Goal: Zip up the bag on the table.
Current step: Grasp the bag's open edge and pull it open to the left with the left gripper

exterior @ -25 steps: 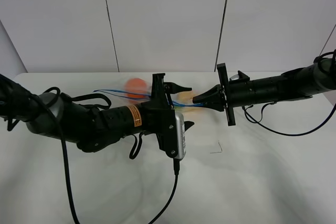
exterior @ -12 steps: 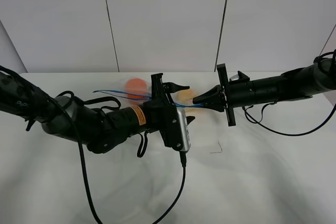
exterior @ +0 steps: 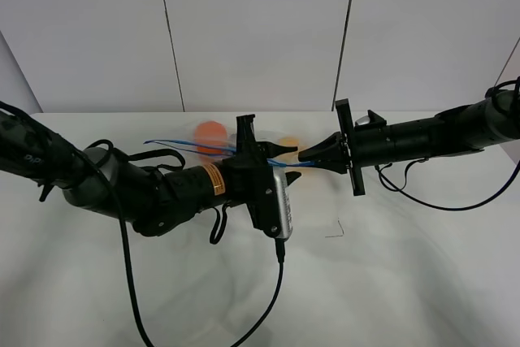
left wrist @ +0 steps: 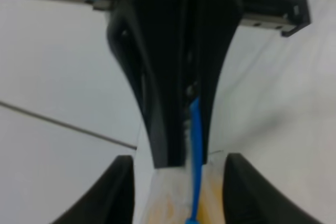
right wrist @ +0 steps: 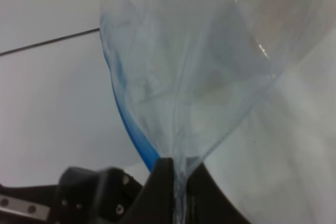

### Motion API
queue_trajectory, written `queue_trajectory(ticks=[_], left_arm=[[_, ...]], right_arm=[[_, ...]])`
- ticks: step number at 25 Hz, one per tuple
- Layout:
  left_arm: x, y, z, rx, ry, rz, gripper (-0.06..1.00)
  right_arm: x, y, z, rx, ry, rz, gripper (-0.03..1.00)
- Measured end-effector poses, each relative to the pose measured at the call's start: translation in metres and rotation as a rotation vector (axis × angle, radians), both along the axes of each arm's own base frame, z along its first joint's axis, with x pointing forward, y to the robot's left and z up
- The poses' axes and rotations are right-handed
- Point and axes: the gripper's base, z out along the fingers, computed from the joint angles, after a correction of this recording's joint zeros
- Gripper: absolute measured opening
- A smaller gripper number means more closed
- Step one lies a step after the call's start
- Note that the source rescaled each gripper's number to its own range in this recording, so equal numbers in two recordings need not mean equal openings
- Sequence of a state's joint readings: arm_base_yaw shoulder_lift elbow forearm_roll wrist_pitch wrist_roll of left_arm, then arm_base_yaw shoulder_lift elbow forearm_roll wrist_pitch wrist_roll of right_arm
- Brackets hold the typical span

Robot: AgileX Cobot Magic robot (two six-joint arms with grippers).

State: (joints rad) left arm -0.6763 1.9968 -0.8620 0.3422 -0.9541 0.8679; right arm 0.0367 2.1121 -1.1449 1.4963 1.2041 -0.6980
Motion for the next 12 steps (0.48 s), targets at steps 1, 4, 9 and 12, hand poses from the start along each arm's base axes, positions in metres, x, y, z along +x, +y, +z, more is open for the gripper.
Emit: queue_trajectory(ticks=[1, 4, 9, 12], left_arm=[[-0.0003, -0.0002, 0.0, 0.002, -0.002, -0.004, 0.46], [-0.0003, -0.0002, 0.0, 0.002, -0.002, -0.004, 0.38], [0.0007, 0.0009, 0.0, 0.002, -0.002, -0.001, 0.24], [0.0022, 0.0027, -0.0001, 0.002, -0.002, 0.005, 0.22]], right_arm=[[0.0, 0.0, 0.0, 0.0, 0.0, 0.0, 0.0], [0.0, 0.0, 0.0, 0.0, 0.0, 0.0, 0.0], [0.0, 0.0, 0.0, 0.0, 0.0, 0.0, 0.0], [0.0, 0.0, 0.0, 0.0, 0.0, 0.0, 0.0]])
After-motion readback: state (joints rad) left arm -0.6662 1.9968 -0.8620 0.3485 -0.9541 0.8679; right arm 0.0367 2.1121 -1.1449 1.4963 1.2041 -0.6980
